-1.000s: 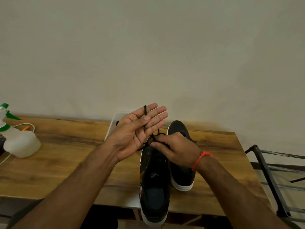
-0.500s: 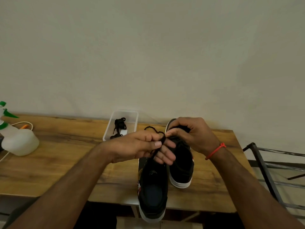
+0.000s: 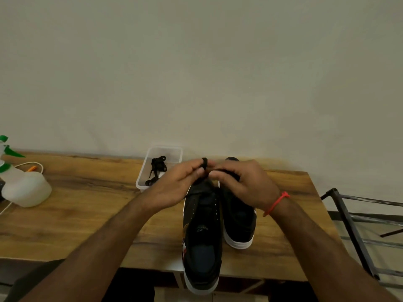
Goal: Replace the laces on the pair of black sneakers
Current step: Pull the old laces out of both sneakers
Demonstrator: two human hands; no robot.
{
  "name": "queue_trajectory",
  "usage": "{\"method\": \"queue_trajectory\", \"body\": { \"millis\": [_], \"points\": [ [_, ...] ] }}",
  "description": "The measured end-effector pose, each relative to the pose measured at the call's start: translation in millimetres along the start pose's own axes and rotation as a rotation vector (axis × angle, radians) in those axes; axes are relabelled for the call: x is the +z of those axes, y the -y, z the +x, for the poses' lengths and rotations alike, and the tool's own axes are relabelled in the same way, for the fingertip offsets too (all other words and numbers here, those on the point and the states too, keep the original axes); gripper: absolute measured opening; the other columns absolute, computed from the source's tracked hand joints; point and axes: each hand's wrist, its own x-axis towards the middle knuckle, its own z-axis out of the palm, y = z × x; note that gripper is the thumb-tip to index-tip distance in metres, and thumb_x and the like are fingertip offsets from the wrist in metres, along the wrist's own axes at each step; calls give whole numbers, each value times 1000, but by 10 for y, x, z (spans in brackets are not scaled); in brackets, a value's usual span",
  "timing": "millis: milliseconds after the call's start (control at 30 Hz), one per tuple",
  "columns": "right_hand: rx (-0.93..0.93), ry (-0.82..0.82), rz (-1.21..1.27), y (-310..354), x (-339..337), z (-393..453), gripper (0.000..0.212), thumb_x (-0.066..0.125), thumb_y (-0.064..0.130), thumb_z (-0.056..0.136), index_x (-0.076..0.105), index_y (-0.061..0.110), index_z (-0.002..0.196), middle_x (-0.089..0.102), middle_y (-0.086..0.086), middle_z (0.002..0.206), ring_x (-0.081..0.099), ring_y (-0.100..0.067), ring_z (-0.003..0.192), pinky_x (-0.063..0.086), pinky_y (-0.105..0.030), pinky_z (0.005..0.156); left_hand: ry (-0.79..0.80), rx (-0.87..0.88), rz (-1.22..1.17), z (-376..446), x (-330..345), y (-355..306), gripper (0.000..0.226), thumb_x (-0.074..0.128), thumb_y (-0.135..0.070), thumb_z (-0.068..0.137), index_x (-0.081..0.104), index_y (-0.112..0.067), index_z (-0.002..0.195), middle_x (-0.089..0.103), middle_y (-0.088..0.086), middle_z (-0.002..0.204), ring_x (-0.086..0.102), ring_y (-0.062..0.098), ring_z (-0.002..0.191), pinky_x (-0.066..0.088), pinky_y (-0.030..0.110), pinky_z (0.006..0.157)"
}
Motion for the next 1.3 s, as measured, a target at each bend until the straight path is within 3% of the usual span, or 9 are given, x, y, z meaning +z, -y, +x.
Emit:
{"method": "queue_trajectory", "body": {
  "millis": [200, 300, 400, 500, 600, 700, 967, 1133, 1300],
  "points": [
    [142, -152, 198, -198, -125, -59, 23, 70, 33, 89, 77, 11, 92, 75, 4, 86, 70, -13, 83, 56, -29, 77, 340, -151, -320, -77, 113, -164, 35, 33, -13, 110, 56, 2, 132, 70, 20, 116, 67, 33, 113, 52, 41, 102],
    [214, -104, 204, -195, -55, -51, 25, 61, 36, 96, 75, 15, 97, 74, 7, 85, 66, -3, 82, 51, -24, 75, 218, -100, -713, -83, 143, -261, 35, 37, -12, 106, 64, -1, 125, 70, 21, 116, 69, 33, 111, 57, 35, 93],
    [198, 163, -24, -144, 85, -59, 29, 50, 39, 101, 67, 17, 91, 59, 10, 68, 54, 1, 61, 37, -22, 60, -21, 13, -961, -15, 154, -237, 39, 29, -11, 108, 55, 1, 135, 65, 21, 132, 63, 31, 124, 55, 34, 100],
    [102, 377, -91, -2, 181, -65, 33, 48, 41, 103, 61, 17, 85, 54, 11, 64, 55, -5, 60, 39, -18, 56, -201, 91, -770, 56, 104, -135, 40, 26, -9, 110, 48, 1, 142, 64, 16, 136, 59, 27, 130, 48, 33, 109],
    [17, 182, 0, 35, 109, -36, 30, 53, 38, 102, 67, 17, 86, 64, 7, 69, 61, -8, 65, 48, -27, 61, -234, 27, -339, 58, 56, -45, 37, 33, -10, 110, 54, -6, 139, 69, 8, 131, 62, 19, 126, 46, 35, 111],
    [75, -52, 84, -58, -54, -26, 25, 61, 38, 97, 74, 17, 92, 72, 4, 80, 69, -15, 75, 54, -42, 69, 9, -68, -199, 2, 128, -45, 35, 37, -18, 110, 60, -14, 136, 70, 8, 127, 63, 22, 124, 45, 45, 112],
    [162, -90, 258, -169, -18, -68, 8, 69, 27, 92, 75, 22, 91, 73, 0, 80, 70, -23, 77, 55, -51, 73, 168, -195, -322, -37, 110, -159, 35, 34, -16, 111, 58, -1, 131, 71, 22, 116, 68, 35, 112, 52, 41, 100],
    [168, -203, 219, -175, -14, -33, 27, 71, 41, 86, 76, 14, 87, 72, -3, 78, 67, -27, 73, 54, -46, 68, 231, -228, -312, -80, 81, -162, 36, 35, -18, 110, 61, 0, 127, 72, 21, 116, 68, 35, 114, 52, 42, 101],
    [190, -113, 128, -211, 46, -33, 25, 54, 40, 98, 71, 23, 95, 69, 5, 77, 61, -8, 69, 46, -20, 64, 99, -38, -944, -58, 168, -257, 40, 35, -16, 106, 62, 3, 128, 64, 26, 130, 63, 36, 123, 56, 37, 99]
  ]
}}
